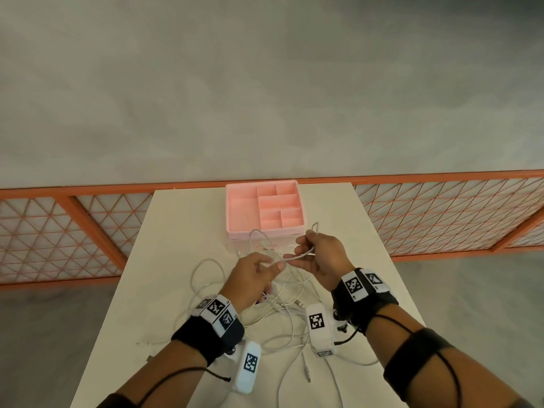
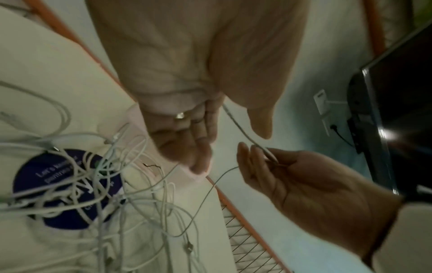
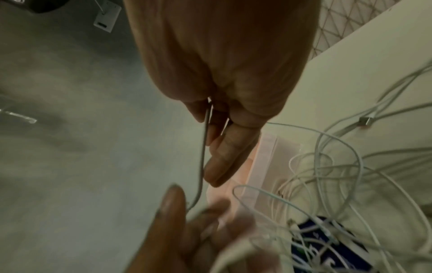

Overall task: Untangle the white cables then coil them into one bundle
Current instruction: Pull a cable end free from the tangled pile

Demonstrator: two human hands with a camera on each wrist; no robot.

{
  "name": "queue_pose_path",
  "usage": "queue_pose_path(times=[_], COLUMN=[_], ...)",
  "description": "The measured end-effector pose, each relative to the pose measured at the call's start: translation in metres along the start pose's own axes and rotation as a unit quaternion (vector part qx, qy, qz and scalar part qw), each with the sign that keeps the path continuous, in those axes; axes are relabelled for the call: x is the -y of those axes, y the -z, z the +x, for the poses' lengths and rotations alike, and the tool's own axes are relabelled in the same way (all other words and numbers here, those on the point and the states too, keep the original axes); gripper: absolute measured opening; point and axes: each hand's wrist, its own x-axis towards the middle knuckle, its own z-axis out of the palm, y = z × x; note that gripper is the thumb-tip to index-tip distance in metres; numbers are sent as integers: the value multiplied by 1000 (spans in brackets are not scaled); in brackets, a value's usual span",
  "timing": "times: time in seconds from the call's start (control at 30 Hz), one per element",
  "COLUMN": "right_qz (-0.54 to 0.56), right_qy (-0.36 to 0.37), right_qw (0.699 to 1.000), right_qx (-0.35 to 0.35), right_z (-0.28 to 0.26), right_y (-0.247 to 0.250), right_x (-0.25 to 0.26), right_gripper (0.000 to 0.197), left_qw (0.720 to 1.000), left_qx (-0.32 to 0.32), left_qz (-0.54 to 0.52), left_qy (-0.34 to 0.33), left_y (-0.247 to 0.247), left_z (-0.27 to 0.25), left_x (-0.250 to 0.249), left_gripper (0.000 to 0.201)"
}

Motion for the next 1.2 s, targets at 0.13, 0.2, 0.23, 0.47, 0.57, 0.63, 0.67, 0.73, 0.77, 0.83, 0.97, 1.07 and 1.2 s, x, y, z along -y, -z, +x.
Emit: queue_pose_path(times=[0.13,0.2,0.23,0.47,0.57,0.63,0.67,0.73,0.77,0.83,0.97,1.07,1.2], right_qz=[-150,-352,-440,-513,-510,-562,-579,-587,-584,-585,-578,-560,-561], right_qy=[-42,7,67,301,272,275,266,247,243,244,266,294,326], right_qw=[987,936,894,787,784,748,740,747,756,765,771,772,751], right_qx=[34,1,-46,163,226,222,218,191,168,119,20,-65,-119], right_z=[-7,-5,-3,-13,-14,-9,-5,5,10,16,16,16,12], right_y=[-7,-4,-1,-21,-25,-13,-3,26,39,60,89,113,138], right_x=[-12,-15,-16,-20,-21,-9,-1,15,24,43,85,115,139], right_gripper=[31,38,39,26,21,25,27,26,24,22,17,15,21], left_qw=[996,992,991,969,955,940,930,910,903,897,888,878,878], left_qx=[-53,-86,-91,-114,-165,-202,-221,-253,-265,-282,-312,-331,-345], left_qz=[-26,-33,-46,-186,-221,-254,-273,-306,-313,-311,-308,-317,-306], left_qy=[-71,-91,-90,-111,-110,-103,-103,-118,-126,-135,-140,-135,-128], left_y=[1,6,9,25,36,54,66,89,98,111,124,132,134], left_z=[6,8,8,11,14,15,15,13,13,12,16,20,22], left_x=[-11,-17,-19,-37,-41,-44,-46,-50,-51,-53,-52,-51,-46], left_gripper=[25,29,29,31,33,33,33,34,35,36,37,36,36])
